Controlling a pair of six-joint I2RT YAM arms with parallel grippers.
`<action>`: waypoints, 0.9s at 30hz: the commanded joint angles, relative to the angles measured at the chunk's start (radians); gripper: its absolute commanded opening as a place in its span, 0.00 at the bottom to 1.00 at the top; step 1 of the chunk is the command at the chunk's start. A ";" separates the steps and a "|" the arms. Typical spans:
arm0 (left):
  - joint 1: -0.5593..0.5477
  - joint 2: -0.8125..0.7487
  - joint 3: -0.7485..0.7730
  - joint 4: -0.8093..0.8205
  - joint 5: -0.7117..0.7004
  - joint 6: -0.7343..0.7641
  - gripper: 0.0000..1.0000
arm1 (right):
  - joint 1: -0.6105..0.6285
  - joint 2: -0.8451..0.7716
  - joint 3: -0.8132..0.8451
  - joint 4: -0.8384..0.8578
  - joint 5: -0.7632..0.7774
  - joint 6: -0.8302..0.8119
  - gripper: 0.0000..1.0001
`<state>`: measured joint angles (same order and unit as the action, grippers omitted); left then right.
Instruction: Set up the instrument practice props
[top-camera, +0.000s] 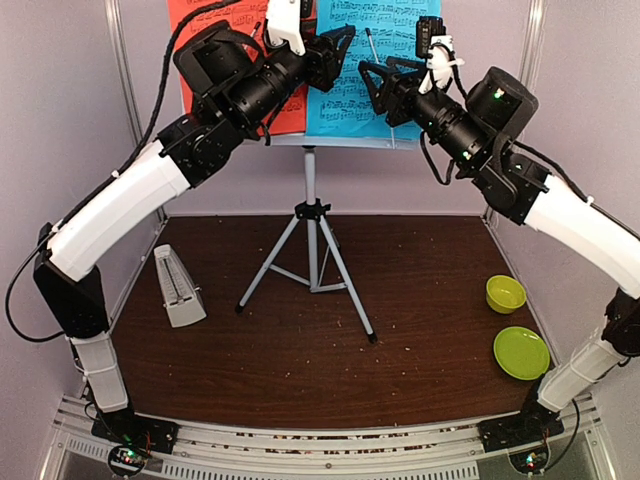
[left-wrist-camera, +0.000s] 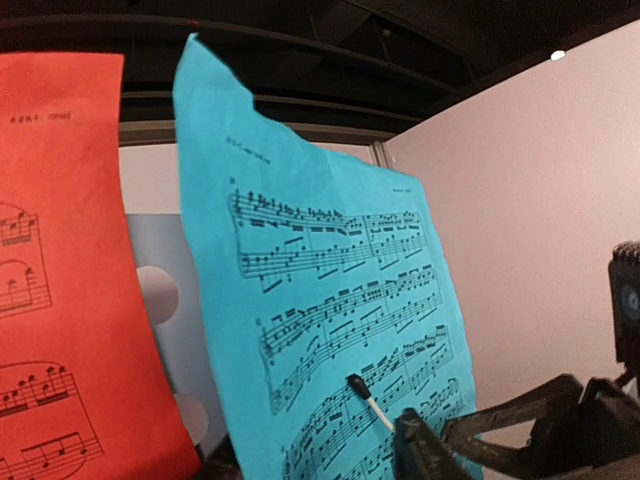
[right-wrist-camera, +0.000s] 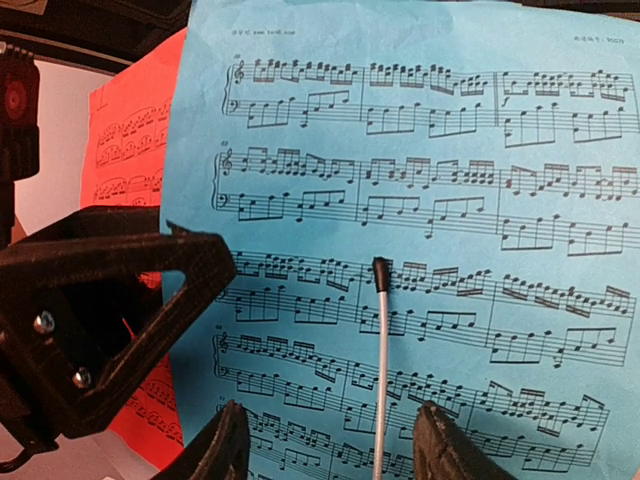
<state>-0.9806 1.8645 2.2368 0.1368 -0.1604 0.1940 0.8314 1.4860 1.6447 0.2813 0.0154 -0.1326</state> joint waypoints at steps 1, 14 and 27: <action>-0.003 -0.086 -0.016 -0.011 0.024 0.026 0.56 | 0.002 -0.072 -0.024 0.018 0.010 -0.002 0.60; -0.024 -0.420 -0.414 -0.033 -0.122 -0.021 0.98 | -0.002 -0.244 -0.108 -0.147 0.087 0.187 1.00; 0.126 -0.870 -0.997 -0.372 -0.441 -0.458 0.98 | 0.000 -0.328 -0.073 -0.317 -0.152 0.593 1.00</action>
<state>-0.9237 1.0912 1.3727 -0.1009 -0.4957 -0.0570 0.8314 1.1694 1.5417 0.0048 -0.0303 0.3077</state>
